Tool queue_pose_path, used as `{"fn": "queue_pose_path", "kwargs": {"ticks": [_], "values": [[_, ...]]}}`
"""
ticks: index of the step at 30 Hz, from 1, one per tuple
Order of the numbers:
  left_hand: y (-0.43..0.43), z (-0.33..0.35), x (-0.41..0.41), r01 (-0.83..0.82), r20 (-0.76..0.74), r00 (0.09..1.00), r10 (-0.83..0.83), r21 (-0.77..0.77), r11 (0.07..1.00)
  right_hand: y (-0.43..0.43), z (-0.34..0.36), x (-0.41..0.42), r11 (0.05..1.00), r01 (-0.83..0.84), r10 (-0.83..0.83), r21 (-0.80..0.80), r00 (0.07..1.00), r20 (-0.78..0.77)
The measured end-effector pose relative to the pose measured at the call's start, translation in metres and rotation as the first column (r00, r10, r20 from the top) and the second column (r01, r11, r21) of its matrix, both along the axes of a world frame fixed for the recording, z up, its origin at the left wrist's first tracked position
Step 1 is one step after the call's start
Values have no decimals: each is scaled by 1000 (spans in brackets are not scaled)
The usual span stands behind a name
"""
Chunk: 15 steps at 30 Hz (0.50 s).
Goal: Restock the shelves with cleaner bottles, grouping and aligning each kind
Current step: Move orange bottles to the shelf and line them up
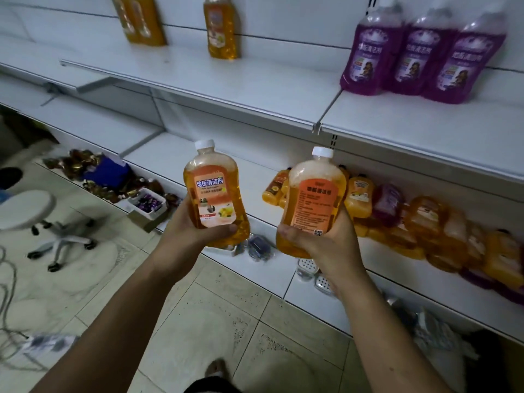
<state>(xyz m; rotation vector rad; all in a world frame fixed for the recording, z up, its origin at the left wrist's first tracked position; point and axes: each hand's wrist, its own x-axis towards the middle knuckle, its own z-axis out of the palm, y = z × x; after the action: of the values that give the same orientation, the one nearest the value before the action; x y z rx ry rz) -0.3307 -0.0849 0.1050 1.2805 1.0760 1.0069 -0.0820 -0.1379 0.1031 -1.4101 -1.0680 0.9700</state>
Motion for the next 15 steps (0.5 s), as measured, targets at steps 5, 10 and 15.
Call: {"fn": "queue_pose_path", "kwargs": {"ticks": [5, 10, 15], "values": [[15, 23, -37, -43, -32, 998, 45, 76, 996, 21, 34, -33, 999, 7, -10, 54, 998, 61], [56, 46, -92, -50, -49, 997, 57, 134, 990, 65, 56, -88, 993, 63, -64, 99, 998, 5], [108, 69, -144, -6, -84, 996, 23, 197, 980, 116, 81, -147, 985, 91, -74, 147, 990, -117]]}}
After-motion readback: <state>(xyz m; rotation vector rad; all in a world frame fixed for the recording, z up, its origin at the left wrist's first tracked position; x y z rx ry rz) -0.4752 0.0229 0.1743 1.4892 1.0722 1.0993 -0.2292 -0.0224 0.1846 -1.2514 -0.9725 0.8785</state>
